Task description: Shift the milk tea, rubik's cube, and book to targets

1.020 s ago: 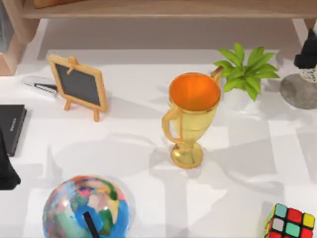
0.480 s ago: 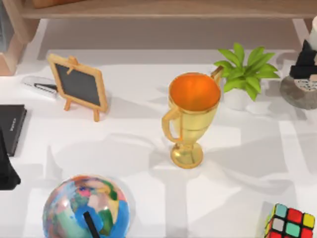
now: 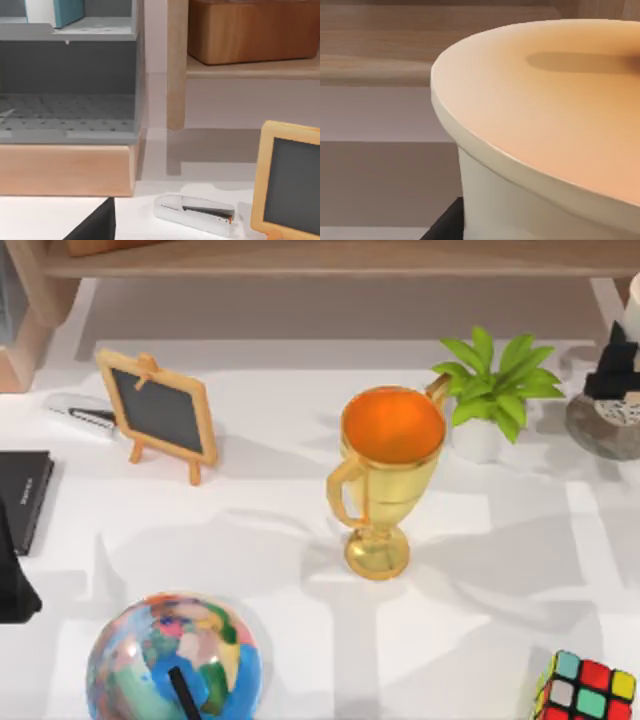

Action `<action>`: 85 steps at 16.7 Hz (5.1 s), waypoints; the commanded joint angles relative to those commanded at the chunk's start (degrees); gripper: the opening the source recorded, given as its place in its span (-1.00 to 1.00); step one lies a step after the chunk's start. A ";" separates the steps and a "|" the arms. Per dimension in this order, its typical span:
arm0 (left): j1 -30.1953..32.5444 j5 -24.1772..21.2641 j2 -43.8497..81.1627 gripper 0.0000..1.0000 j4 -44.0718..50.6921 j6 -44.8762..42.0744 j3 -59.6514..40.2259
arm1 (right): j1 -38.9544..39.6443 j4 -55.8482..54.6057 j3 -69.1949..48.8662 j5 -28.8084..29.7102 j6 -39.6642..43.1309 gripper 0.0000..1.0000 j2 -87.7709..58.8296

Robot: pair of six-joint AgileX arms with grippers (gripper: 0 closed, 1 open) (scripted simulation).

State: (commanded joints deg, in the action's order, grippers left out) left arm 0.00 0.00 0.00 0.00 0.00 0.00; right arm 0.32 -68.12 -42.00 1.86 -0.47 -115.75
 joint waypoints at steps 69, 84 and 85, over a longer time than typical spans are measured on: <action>0.00 0.00 0.00 1.00 0.00 0.00 0.00 | 8.05 70.93 0.97 -1.02 -42.80 1.00 31.99; 0.00 0.00 0.00 1.00 0.00 0.00 0.00 | 37.64 134.64 -9.90 -1.85 -59.49 1.00 40.37; 0.00 0.00 0.00 1.00 0.00 0.00 0.00 | 37.64 134.64 -9.90 -1.85 -59.49 1.00 40.37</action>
State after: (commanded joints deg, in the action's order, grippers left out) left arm 0.00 0.00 0.00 0.00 0.00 0.00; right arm 37.96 66.51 -51.90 0.01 -59.96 -75.38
